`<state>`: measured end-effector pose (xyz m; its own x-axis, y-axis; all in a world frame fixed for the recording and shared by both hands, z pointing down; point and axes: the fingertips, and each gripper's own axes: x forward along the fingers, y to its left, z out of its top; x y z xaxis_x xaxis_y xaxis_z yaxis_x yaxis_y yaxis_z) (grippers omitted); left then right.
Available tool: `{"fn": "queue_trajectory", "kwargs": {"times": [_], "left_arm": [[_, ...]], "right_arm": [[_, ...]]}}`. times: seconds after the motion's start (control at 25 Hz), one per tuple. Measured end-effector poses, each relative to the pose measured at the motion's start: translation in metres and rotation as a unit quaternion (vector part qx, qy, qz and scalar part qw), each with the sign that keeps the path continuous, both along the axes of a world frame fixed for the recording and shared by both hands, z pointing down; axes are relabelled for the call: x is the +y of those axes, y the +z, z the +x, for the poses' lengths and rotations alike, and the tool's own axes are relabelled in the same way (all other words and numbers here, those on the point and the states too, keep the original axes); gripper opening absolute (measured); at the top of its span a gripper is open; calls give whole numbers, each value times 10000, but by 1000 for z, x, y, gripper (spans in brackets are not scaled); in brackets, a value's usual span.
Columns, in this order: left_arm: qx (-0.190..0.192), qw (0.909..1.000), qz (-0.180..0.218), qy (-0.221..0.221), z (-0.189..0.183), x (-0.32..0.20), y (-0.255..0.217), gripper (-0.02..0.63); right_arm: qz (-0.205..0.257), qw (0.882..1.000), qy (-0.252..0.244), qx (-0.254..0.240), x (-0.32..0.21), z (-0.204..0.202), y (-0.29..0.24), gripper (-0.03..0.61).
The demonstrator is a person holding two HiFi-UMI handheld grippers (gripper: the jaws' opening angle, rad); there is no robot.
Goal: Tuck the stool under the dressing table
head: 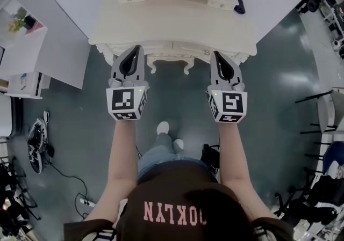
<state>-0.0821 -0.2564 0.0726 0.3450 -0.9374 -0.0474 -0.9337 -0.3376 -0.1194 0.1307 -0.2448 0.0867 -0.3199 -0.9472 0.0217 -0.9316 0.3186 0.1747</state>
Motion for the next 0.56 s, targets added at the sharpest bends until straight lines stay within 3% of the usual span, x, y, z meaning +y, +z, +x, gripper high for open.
{"fn": "queue_trajectory", "kwargs": {"times": [0.56], "left_arm": [[9,9998,182,76,-1,8,-17,5]], "right_arm": [[166,9998,93,-49,13,-1,-17,-2]]}}
